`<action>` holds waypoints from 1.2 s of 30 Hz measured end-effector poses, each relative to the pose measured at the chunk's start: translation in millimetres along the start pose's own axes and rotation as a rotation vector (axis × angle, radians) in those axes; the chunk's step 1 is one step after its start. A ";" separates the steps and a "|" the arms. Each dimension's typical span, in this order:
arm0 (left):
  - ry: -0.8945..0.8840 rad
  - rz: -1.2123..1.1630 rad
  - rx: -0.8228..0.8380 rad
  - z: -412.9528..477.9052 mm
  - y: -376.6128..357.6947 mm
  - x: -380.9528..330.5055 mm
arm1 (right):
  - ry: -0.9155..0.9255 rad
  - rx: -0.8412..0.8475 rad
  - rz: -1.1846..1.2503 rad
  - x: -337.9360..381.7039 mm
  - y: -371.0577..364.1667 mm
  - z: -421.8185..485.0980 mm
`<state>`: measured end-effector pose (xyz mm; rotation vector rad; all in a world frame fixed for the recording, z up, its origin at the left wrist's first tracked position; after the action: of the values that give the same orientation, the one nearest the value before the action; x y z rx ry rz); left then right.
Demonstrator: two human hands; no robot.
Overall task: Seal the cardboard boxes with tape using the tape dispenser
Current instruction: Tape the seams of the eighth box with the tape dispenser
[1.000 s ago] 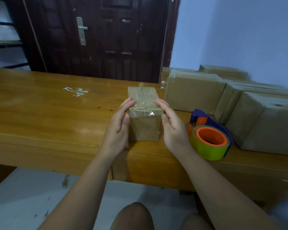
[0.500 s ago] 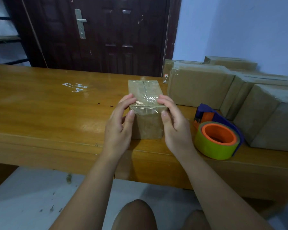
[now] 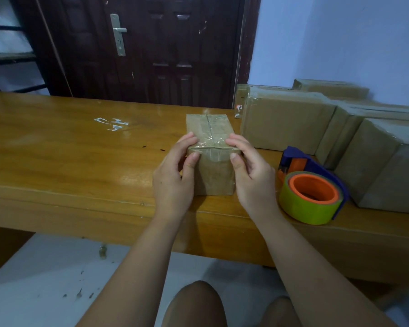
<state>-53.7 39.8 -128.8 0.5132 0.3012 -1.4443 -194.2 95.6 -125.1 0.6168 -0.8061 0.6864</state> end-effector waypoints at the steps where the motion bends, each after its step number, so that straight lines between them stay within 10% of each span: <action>1: -0.002 -0.005 0.014 0.7 1.3 -0.2 | -0.005 0.008 0.007 0.1 0.6 -0.3; 16: 0.410 -0.264 -0.037 25.3 7.5 -29.6 | -0.204 0.090 0.229 18.7 10.8 8.6; 36: 0.177 -0.239 0.195 9.4 19.0 -11.2 | -0.139 0.189 0.156 11.2 14.4 1.7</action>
<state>-37.3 45.6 -112.3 0.7867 0.3739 -1.6735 -200.1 106.8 -111.8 0.7841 -0.9316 0.8762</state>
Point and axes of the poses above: each hand's wrist, its own z-axis towards the middle knuckle, its own y-axis out of the back of the hand, x = y × z, the point moved 1 cm from there along z, towards the middle knuckle, and after that the axes turned 12 degrees about -y, right-handed, at the moved point
